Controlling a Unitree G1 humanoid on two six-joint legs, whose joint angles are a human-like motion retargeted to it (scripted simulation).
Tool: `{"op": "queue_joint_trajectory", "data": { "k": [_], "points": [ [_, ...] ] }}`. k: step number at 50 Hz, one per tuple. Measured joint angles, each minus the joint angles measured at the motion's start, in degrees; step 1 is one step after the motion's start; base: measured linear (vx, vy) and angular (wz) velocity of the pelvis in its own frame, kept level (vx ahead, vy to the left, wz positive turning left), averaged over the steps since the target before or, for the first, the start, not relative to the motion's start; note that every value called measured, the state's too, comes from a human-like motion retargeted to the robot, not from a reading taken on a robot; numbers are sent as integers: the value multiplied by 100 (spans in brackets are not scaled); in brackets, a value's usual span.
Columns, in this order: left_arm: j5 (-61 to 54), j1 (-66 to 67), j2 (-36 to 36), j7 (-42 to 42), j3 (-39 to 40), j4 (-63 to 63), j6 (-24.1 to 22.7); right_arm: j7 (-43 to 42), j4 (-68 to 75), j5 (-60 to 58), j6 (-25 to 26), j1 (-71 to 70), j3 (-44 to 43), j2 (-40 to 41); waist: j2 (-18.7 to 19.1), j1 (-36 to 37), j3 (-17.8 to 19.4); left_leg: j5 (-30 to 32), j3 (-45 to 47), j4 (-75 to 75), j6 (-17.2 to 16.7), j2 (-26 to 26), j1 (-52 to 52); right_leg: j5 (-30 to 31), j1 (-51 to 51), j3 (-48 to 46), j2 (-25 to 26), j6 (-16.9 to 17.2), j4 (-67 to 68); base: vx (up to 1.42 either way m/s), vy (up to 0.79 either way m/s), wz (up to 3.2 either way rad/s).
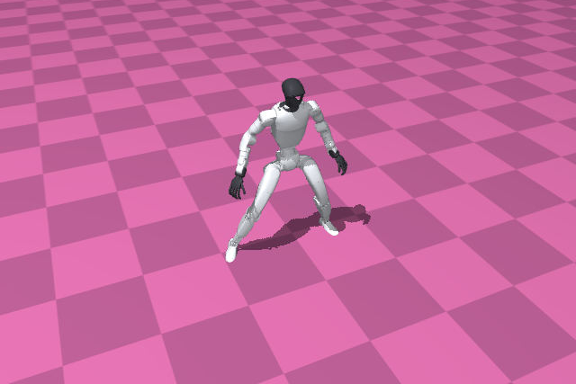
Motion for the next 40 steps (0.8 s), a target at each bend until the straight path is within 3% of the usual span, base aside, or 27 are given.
{"op": "queue_joint_trajectory", "data": {
  "k": [3,5,9,12,18,20,23,26,30,35,40],
  "points": [
    [-494,-126,100,-19,122,-59,-53,49,100,327,78,45,-261,131,-33,156,-38,-143,16,102,118,-251,-80,518,71,-36,-81,40,-274,0,60,18],
    [-902,-173,142,-52,277,-113,-57,70,163,676,100,18,-406,204,0,255,-17,-167,48,119,228,-327,-70,311,-4,-51,9,-44,7,0,51,-3],
    [-1593,-225,200,-153,591,-132,62,143,243,1258,74,-179,-465,229,103,300,122,-148,102,70,477,-356,23,-982,-435,-112,418,-524,1800,-1,38,-4],
    [-1836,-295,215,-207,717,11,176,203,272,1442,5,-355,-386,194,59,226,187,-112,117,24,701,-487,14,-1804,-711,84,1004,-670,2852,-1,25,6],
    [-1762,-262,39,-478,668,204,328,342,182,1438,-42,-421,-309,191,-143,284,68,8,422,-312,823,-879,39,-2589,-851,-413,1735,-669,2745,1,16,-20],
    [-1662,-227,-72,-718,655,220,299,489,162,1382,-28,-437,-299,209,-227,319,29,45,542,-477,787,-1069,77,-2515,-755,-448,1917,-479,2023,2,9,-21],
    [-1492,-142,-250,-1126,686,197,249,766,133,1272,40,-450,-263,209,-298,392,32,43,680,-580,820,-1348,125,-1946,-480,-273,2078,-356,820,2,4,-18],
    [-1369,-46,-449,-1441,733,182,223,1026,122,1147,73,-436,-218,147,-187,494,68,28,680,-378,869,-1476,69,-1720,-468,-143,2014,-505,705,1,2,-13],
    [-1268,186,-689,-1553,758,196,155,1178,139,980,55,-319,-185,6,-68,546,34,-229,257,247,748,-1679,-150,-1639,-462,-69,1805,-381,743,0,0,0],
    [-1356,452,-787,-1547,706,198,90,1074,190,950,69,-284,-203,-169,-119,458,-26,-818,532,1671,804,-1338,-546,-1605,-417,-1,1479,-336,645,1,4,6],
    [-1447,599,-741,-1469,690,181,-14,900,93,1064,20,-216,-336,-267,-169,390,-114,-1017,641,2756,747,-828,-878,-1589,-483,84,1200,-259,663,1,12,7]
  ]
}}
